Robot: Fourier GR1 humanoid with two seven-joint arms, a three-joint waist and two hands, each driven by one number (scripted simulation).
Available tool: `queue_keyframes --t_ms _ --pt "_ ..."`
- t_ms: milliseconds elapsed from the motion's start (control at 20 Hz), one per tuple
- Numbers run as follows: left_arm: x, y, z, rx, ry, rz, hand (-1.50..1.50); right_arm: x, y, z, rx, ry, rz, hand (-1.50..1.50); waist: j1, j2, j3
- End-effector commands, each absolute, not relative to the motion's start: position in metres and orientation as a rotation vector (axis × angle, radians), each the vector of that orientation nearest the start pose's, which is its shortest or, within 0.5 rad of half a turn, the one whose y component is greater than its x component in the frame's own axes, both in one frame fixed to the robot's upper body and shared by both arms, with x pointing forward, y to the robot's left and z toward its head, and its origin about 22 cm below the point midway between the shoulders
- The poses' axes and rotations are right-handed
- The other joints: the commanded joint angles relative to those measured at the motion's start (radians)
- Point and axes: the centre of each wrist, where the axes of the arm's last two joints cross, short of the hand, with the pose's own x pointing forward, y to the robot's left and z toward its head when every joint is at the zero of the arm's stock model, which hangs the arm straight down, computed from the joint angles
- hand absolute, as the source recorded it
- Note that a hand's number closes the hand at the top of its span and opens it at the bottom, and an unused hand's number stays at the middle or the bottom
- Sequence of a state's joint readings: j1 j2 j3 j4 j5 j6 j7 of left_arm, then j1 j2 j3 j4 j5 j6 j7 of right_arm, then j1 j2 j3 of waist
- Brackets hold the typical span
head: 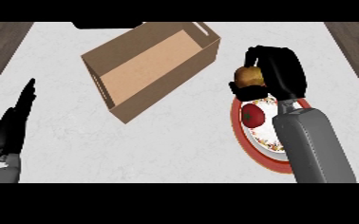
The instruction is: Pick the pear from the plate and place it in the cardboard box
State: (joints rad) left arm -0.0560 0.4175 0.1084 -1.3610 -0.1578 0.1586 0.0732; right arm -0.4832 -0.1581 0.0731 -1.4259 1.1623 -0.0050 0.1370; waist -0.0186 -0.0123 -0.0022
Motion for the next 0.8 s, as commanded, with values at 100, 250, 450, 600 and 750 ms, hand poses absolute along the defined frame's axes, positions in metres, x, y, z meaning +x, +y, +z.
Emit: queue_keyframes --t_ms 100,250,450,600,750 --pt "0.259 0.351 0.009 0.659 -1.384 -0.223 0.0 0.326 -0.124 0.166 -1.073 -1.711 0.992 1.5 0.02 0.01 0.001" --pt "0.269 0.35 0.01 0.649 -1.369 -0.217 0.0 0.337 -0.103 0.175 -0.963 -1.723 0.958 1.5 0.026 0.013 0.002" --pt "0.264 0.346 0.01 0.648 -1.379 -0.238 0.0 0.354 -0.078 0.201 -0.884 -1.738 0.837 1.5 0.045 0.015 0.002" --pt "0.282 0.352 0.02 0.631 -1.388 -0.225 0.0 0.371 -0.056 0.211 -0.873 -1.731 0.808 1.5 0.044 0.019 0.001" --pt "0.269 0.35 0.004 0.635 -1.389 -0.245 0.0 0.396 -0.052 0.205 -0.825 -1.715 0.748 1.5 0.054 0.021 0.001"
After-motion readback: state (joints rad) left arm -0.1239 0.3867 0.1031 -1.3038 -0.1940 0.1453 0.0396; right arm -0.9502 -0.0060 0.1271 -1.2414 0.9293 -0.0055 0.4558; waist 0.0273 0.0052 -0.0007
